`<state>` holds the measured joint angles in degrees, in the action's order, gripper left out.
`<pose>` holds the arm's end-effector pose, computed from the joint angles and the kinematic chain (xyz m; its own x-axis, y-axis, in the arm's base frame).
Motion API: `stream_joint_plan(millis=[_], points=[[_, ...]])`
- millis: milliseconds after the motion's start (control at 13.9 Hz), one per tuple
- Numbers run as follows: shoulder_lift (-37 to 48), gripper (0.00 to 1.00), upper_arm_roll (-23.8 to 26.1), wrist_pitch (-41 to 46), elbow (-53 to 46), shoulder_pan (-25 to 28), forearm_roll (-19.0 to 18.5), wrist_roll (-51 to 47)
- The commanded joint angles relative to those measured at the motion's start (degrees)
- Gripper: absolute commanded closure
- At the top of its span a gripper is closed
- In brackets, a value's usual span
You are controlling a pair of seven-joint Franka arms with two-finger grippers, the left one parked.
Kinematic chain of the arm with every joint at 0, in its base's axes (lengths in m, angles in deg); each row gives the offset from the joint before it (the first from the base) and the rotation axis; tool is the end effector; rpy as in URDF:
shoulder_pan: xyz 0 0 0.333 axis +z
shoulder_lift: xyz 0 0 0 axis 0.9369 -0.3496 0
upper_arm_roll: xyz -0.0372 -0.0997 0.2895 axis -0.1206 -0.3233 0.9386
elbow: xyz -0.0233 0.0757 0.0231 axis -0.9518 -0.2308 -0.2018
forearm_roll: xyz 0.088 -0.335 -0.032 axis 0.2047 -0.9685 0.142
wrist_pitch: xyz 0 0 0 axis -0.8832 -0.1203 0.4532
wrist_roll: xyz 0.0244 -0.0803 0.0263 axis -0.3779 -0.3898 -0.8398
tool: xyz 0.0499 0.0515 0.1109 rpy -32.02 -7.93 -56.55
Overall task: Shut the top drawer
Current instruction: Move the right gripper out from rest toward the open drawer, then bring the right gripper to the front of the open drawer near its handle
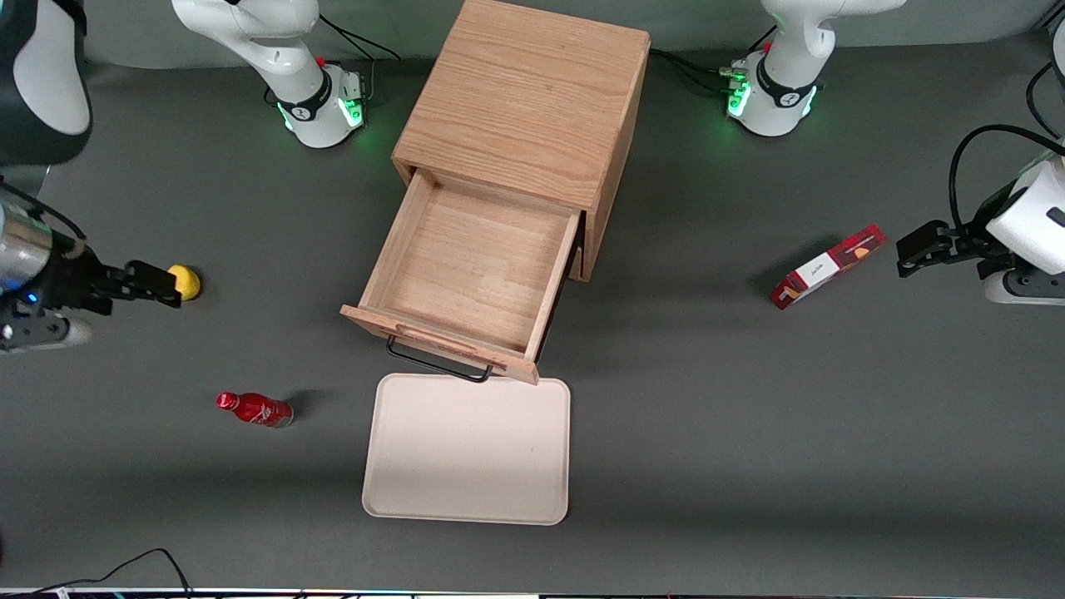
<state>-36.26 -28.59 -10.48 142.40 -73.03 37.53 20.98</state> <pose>0.5861 0.0249 0.5328 0.9932 0.1018 -0.0561 0.1014 -0.9948 -0.0111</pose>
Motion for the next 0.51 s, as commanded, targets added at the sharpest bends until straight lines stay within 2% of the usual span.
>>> stream_joint_plan(millis=[0, 289, 433], points=[[-11.4, 0.00, 3.5, 3.9, -14.6, 0.5, -1.1, -1.0], [-20.4, 0.00, 9.3, 4.0, -25.0, 0.4, -0.7, 4.2], [-22.9, 0.00, 12.1, 3.7, -27.1, 0.5, -1.2, 7.5]])
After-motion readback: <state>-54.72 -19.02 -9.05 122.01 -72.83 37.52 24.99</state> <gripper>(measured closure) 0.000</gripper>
